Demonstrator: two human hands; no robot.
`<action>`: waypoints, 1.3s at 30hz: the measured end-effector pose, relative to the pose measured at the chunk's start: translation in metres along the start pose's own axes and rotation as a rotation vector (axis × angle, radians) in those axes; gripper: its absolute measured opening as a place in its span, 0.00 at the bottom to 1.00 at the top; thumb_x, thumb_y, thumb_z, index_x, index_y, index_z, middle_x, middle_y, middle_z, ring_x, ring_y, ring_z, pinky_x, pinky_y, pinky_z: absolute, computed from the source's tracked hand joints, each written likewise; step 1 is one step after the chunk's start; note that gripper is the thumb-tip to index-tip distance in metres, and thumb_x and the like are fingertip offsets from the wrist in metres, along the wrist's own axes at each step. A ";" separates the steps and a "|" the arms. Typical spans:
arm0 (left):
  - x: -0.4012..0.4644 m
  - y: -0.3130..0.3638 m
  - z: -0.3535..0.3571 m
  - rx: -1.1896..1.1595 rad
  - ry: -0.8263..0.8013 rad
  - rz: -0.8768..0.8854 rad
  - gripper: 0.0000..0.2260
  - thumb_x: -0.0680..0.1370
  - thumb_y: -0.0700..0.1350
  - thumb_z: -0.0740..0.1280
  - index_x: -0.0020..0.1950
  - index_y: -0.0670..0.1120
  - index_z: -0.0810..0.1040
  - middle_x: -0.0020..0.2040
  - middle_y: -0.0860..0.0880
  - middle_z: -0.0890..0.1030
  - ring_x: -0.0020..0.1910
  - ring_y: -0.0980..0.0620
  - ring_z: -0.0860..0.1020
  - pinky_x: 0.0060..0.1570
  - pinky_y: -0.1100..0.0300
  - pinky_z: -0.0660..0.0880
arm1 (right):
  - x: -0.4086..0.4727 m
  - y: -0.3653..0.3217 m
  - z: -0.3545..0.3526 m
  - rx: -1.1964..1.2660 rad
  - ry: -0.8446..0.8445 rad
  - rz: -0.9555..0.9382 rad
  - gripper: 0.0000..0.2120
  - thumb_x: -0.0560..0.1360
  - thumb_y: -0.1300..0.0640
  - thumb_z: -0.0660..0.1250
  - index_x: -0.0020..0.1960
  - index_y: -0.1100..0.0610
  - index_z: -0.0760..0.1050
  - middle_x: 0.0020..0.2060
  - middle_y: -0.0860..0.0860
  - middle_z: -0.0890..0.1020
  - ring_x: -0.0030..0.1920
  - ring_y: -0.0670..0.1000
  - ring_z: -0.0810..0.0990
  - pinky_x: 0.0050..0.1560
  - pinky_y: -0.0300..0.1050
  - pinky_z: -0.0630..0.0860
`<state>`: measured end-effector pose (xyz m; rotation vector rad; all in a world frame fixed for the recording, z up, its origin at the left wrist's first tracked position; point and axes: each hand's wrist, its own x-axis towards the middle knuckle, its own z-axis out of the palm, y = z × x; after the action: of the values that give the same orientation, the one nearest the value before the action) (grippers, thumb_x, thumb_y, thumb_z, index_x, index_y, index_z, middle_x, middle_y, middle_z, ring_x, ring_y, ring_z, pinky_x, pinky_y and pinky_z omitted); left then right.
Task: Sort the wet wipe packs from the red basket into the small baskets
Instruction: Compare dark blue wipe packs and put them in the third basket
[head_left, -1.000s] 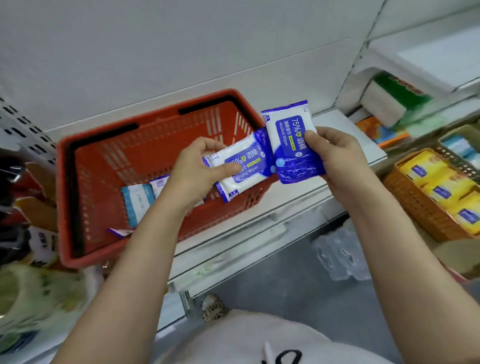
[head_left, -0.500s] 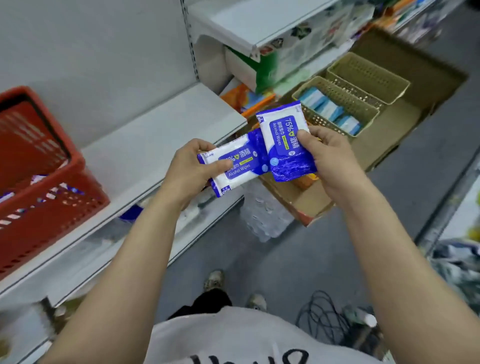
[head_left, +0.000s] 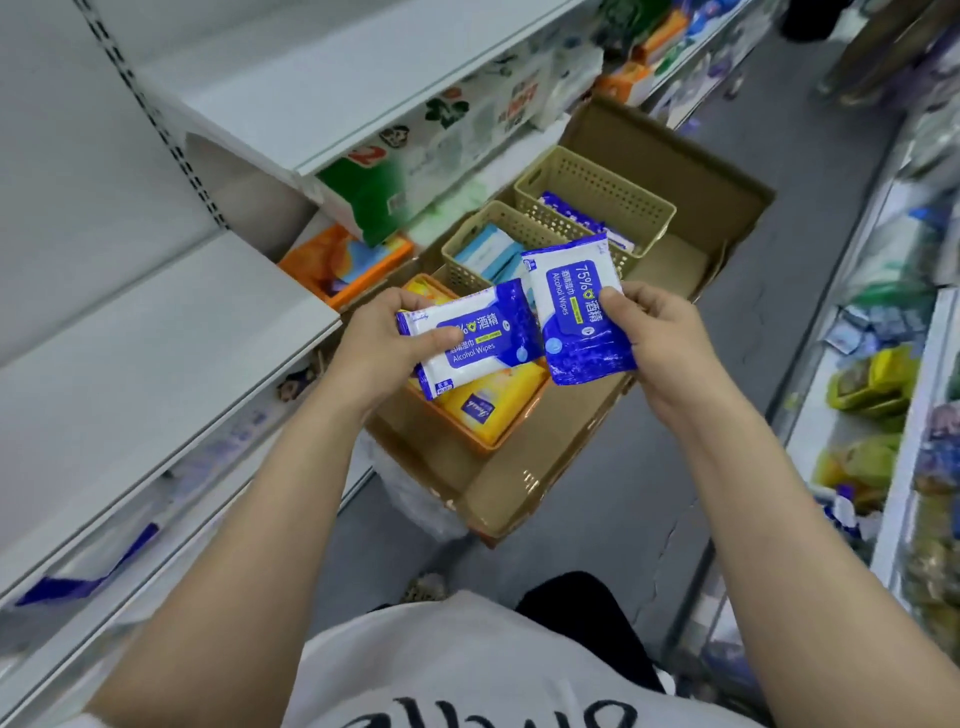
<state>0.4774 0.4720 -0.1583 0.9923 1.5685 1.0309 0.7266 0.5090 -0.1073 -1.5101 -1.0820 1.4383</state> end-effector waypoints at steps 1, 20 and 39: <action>0.011 0.005 0.011 0.014 0.002 -0.005 0.23 0.61 0.58 0.78 0.49 0.52 0.75 0.44 0.52 0.85 0.40 0.55 0.85 0.31 0.63 0.78 | 0.012 -0.001 -0.011 0.011 0.004 0.004 0.08 0.79 0.52 0.67 0.55 0.55 0.77 0.43 0.51 0.87 0.43 0.49 0.87 0.33 0.36 0.78; 0.162 0.061 0.258 -0.135 0.349 -0.155 0.19 0.65 0.49 0.80 0.51 0.50 0.77 0.42 0.53 0.86 0.40 0.54 0.85 0.33 0.63 0.78 | 0.298 -0.061 -0.214 -0.113 -0.305 0.004 0.04 0.80 0.57 0.66 0.52 0.56 0.79 0.44 0.53 0.87 0.42 0.50 0.86 0.41 0.42 0.82; 0.296 0.076 0.251 -0.285 0.784 -0.332 0.17 0.71 0.42 0.77 0.55 0.43 0.75 0.40 0.51 0.83 0.28 0.62 0.81 0.25 0.69 0.74 | 0.541 -0.087 -0.129 -0.486 -0.611 -0.020 0.11 0.73 0.58 0.75 0.53 0.54 0.78 0.48 0.52 0.86 0.44 0.49 0.86 0.38 0.42 0.81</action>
<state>0.6735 0.8108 -0.2118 0.0958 2.0327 1.4389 0.8497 1.0497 -0.2025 -1.3850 -1.9187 1.7622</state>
